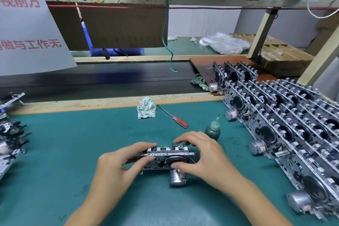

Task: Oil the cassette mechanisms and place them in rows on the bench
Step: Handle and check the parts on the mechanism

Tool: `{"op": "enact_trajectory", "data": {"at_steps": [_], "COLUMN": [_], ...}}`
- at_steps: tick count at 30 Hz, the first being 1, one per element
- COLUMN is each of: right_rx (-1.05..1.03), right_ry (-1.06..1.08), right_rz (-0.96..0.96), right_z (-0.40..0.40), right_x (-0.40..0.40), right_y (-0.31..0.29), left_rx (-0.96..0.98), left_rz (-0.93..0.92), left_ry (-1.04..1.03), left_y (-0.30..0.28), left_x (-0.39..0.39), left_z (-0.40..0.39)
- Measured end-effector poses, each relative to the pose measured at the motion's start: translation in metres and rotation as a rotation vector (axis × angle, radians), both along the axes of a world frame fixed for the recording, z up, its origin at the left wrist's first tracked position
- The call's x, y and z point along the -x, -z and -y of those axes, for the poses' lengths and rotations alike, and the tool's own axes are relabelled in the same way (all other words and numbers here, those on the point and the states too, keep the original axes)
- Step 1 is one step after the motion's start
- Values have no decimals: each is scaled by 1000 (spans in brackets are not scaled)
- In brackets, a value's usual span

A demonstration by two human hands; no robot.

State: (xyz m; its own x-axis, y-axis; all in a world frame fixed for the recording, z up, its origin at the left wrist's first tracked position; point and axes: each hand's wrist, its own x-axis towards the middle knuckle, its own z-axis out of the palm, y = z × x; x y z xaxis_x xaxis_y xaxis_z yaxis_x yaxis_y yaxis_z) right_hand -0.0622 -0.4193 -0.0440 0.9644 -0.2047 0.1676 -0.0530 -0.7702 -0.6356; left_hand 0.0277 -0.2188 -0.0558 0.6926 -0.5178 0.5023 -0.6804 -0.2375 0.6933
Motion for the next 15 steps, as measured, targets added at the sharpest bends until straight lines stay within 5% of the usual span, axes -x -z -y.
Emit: {"op": "enact_trajectory", "data": {"at_steps": [4, 15], "right_rx": [-173, -383], "right_ry": [236, 310], "right_rz": [47, 35], "right_z": [-7, -13], "right_x": [19, 29], "right_y": [13, 18], "left_rx": [16, 40], "left_rz": [-11, -32], "left_ry": [-23, -38], "left_y": [4, 4], "left_x": [0, 3], "left_z": [1, 3]}}
